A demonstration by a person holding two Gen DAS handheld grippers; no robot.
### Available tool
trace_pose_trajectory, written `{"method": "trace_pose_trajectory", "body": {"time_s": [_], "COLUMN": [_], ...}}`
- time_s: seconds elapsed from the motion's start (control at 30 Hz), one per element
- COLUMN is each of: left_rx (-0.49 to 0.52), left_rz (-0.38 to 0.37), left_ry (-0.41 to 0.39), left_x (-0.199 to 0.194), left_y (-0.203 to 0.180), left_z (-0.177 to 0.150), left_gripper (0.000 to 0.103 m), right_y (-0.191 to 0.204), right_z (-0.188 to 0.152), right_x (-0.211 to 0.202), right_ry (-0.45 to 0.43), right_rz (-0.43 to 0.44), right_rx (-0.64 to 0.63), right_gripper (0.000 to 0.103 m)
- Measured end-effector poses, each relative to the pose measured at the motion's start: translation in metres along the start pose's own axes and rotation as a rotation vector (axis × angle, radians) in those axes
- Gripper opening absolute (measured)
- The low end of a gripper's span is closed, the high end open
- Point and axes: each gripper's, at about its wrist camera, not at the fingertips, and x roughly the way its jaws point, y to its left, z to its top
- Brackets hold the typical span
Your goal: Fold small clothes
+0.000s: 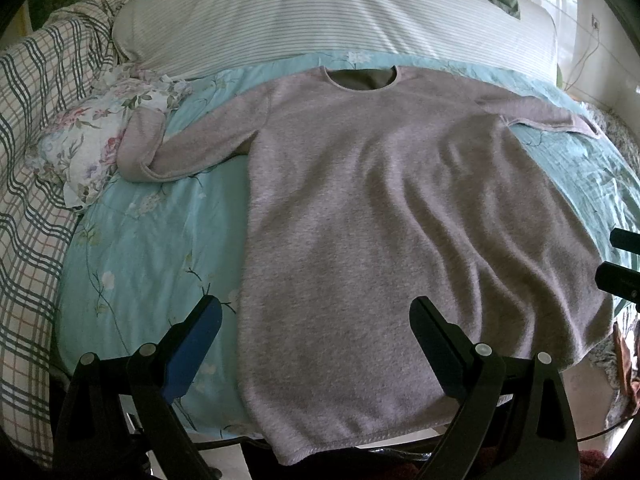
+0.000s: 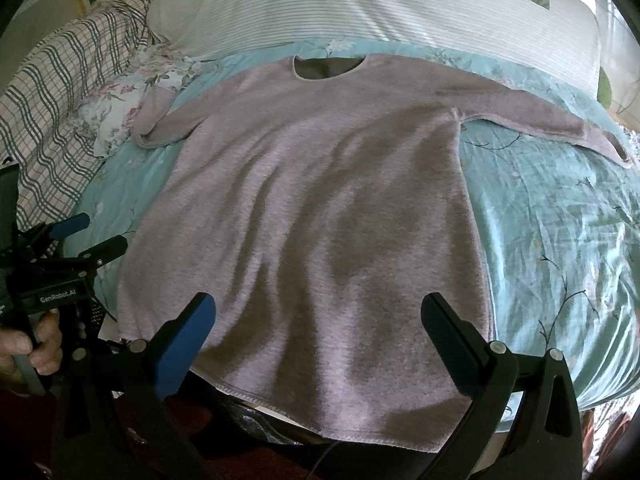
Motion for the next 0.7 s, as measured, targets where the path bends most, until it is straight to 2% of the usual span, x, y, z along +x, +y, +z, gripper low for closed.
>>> {"method": "trace_pose_trajectory", "body": {"time_s": [0.7], "left_rx": [0.006], "left_rz": [0.003], "left_ry": [0.004], "left_x": [0.011], "left_y": [0.002], "left_z": [-0.001], "left_gripper": [0.096], "right_y": [0.004], "right_z": [0.0], "right_x": [0.008], "right_ry": [0.004], "right_rz": [0.004], "right_rx": [0.009], "right_gripper": [0.102]}}
